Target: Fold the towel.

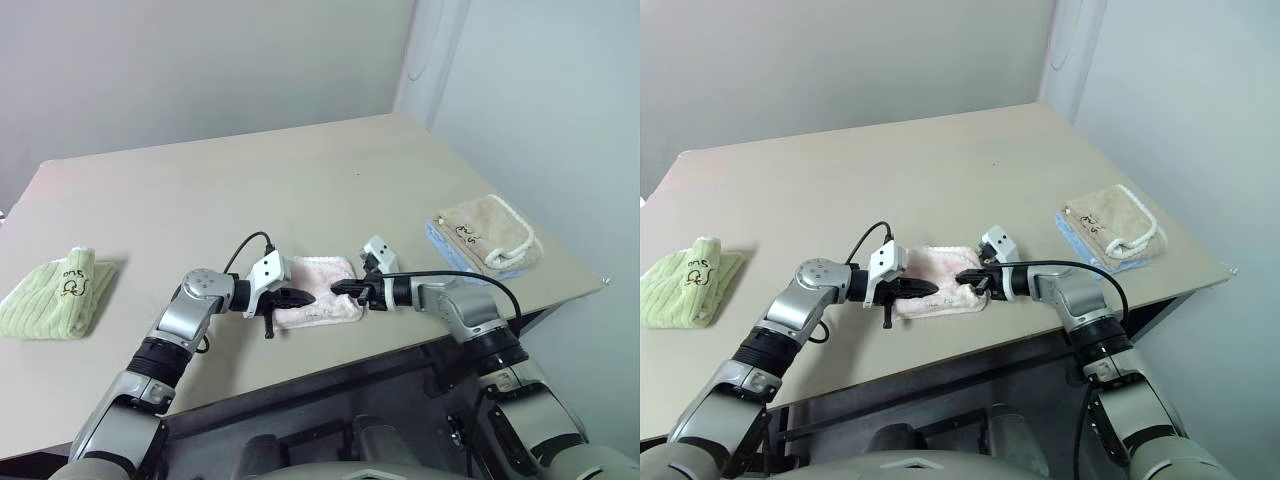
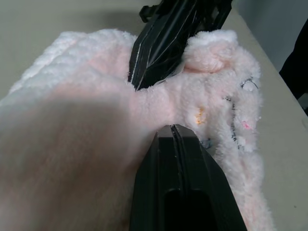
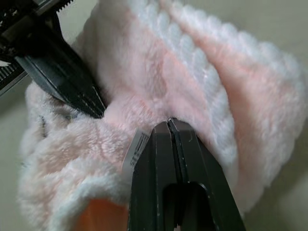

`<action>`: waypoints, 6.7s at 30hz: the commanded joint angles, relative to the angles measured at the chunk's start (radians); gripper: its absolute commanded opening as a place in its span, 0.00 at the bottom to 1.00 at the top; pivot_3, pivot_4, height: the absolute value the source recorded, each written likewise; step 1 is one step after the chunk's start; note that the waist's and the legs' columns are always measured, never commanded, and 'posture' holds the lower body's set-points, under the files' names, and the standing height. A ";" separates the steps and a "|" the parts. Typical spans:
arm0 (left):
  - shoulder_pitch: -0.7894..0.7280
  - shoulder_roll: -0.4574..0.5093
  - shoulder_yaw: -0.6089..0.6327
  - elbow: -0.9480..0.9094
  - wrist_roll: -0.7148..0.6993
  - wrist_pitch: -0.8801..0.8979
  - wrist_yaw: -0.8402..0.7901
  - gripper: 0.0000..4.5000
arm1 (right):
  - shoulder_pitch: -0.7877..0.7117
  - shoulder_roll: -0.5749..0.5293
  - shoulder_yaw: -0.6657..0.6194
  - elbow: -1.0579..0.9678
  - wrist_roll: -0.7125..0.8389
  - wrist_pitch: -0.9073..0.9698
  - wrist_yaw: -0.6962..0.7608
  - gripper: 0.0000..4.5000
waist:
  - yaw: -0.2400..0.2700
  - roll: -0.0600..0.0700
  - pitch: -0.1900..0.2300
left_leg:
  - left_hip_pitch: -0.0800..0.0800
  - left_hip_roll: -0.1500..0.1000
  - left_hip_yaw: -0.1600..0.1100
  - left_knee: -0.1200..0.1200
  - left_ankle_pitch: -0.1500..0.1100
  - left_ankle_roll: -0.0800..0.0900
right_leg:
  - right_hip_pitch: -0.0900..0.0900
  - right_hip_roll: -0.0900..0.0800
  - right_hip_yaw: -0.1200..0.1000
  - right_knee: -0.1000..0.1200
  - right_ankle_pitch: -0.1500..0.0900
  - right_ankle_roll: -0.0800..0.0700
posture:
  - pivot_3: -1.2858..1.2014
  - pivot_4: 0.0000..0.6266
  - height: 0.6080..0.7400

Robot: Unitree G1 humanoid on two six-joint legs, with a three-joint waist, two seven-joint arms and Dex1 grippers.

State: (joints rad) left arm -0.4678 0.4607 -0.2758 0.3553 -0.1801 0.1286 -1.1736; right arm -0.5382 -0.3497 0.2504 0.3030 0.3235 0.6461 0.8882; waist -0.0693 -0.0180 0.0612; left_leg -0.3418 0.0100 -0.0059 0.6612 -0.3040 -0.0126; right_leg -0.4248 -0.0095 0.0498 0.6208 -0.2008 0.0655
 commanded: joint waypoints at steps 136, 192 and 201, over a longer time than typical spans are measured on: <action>0.098 0.262 1.545 -0.329 -0.659 1.284 0.901 0.00 | -0.054 -0.079 -0.142 -0.118 0.249 0.194 0.123 1.00 | 0.002 0.000 0.000 | -0.014 -0.014 -0.024 0.001 0.002 -0.004 | -0.001 -0.006 0.001 -0.004 -0.006 0.010 | 0.52 0.00 1.00; 0.288 0.186 1.269 0.053 -0.728 0.669 0.772 0.00 | 0.019 -0.123 -0.130 -0.102 0.116 0.111 0.115 1.00 | 0.023 -0.005 -0.003 | -0.013 -0.013 -0.021 0.002 0.002 -0.005 | -0.001 -0.005 0.000 -0.003 -0.003 0.006 | 0.52 0.00 1.00; 0.318 0.163 1.219 -0.014 -0.722 0.699 0.797 0.36 | 0.009 -0.121 -0.136 -0.084 0.113 0.101 0.113 1.00 | 0.023 -0.005 -0.003 | -0.013 -0.013 -0.021 0.002 0.002 -0.005 | -0.001 -0.005 0.000 -0.004 -0.003 0.005 | 0.52 0.00 1.00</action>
State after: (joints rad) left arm -0.1492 0.6194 0.9485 0.3786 -0.8852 0.8331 -0.3819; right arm -0.4981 -0.4760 0.1420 0.2238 0.4317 0.7641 1.0014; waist -0.0458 -0.0227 0.0585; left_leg -0.3551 -0.0032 -0.0271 0.6633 -0.3022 -0.0173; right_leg -0.4253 -0.0148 0.0496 0.6173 -0.2042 0.0709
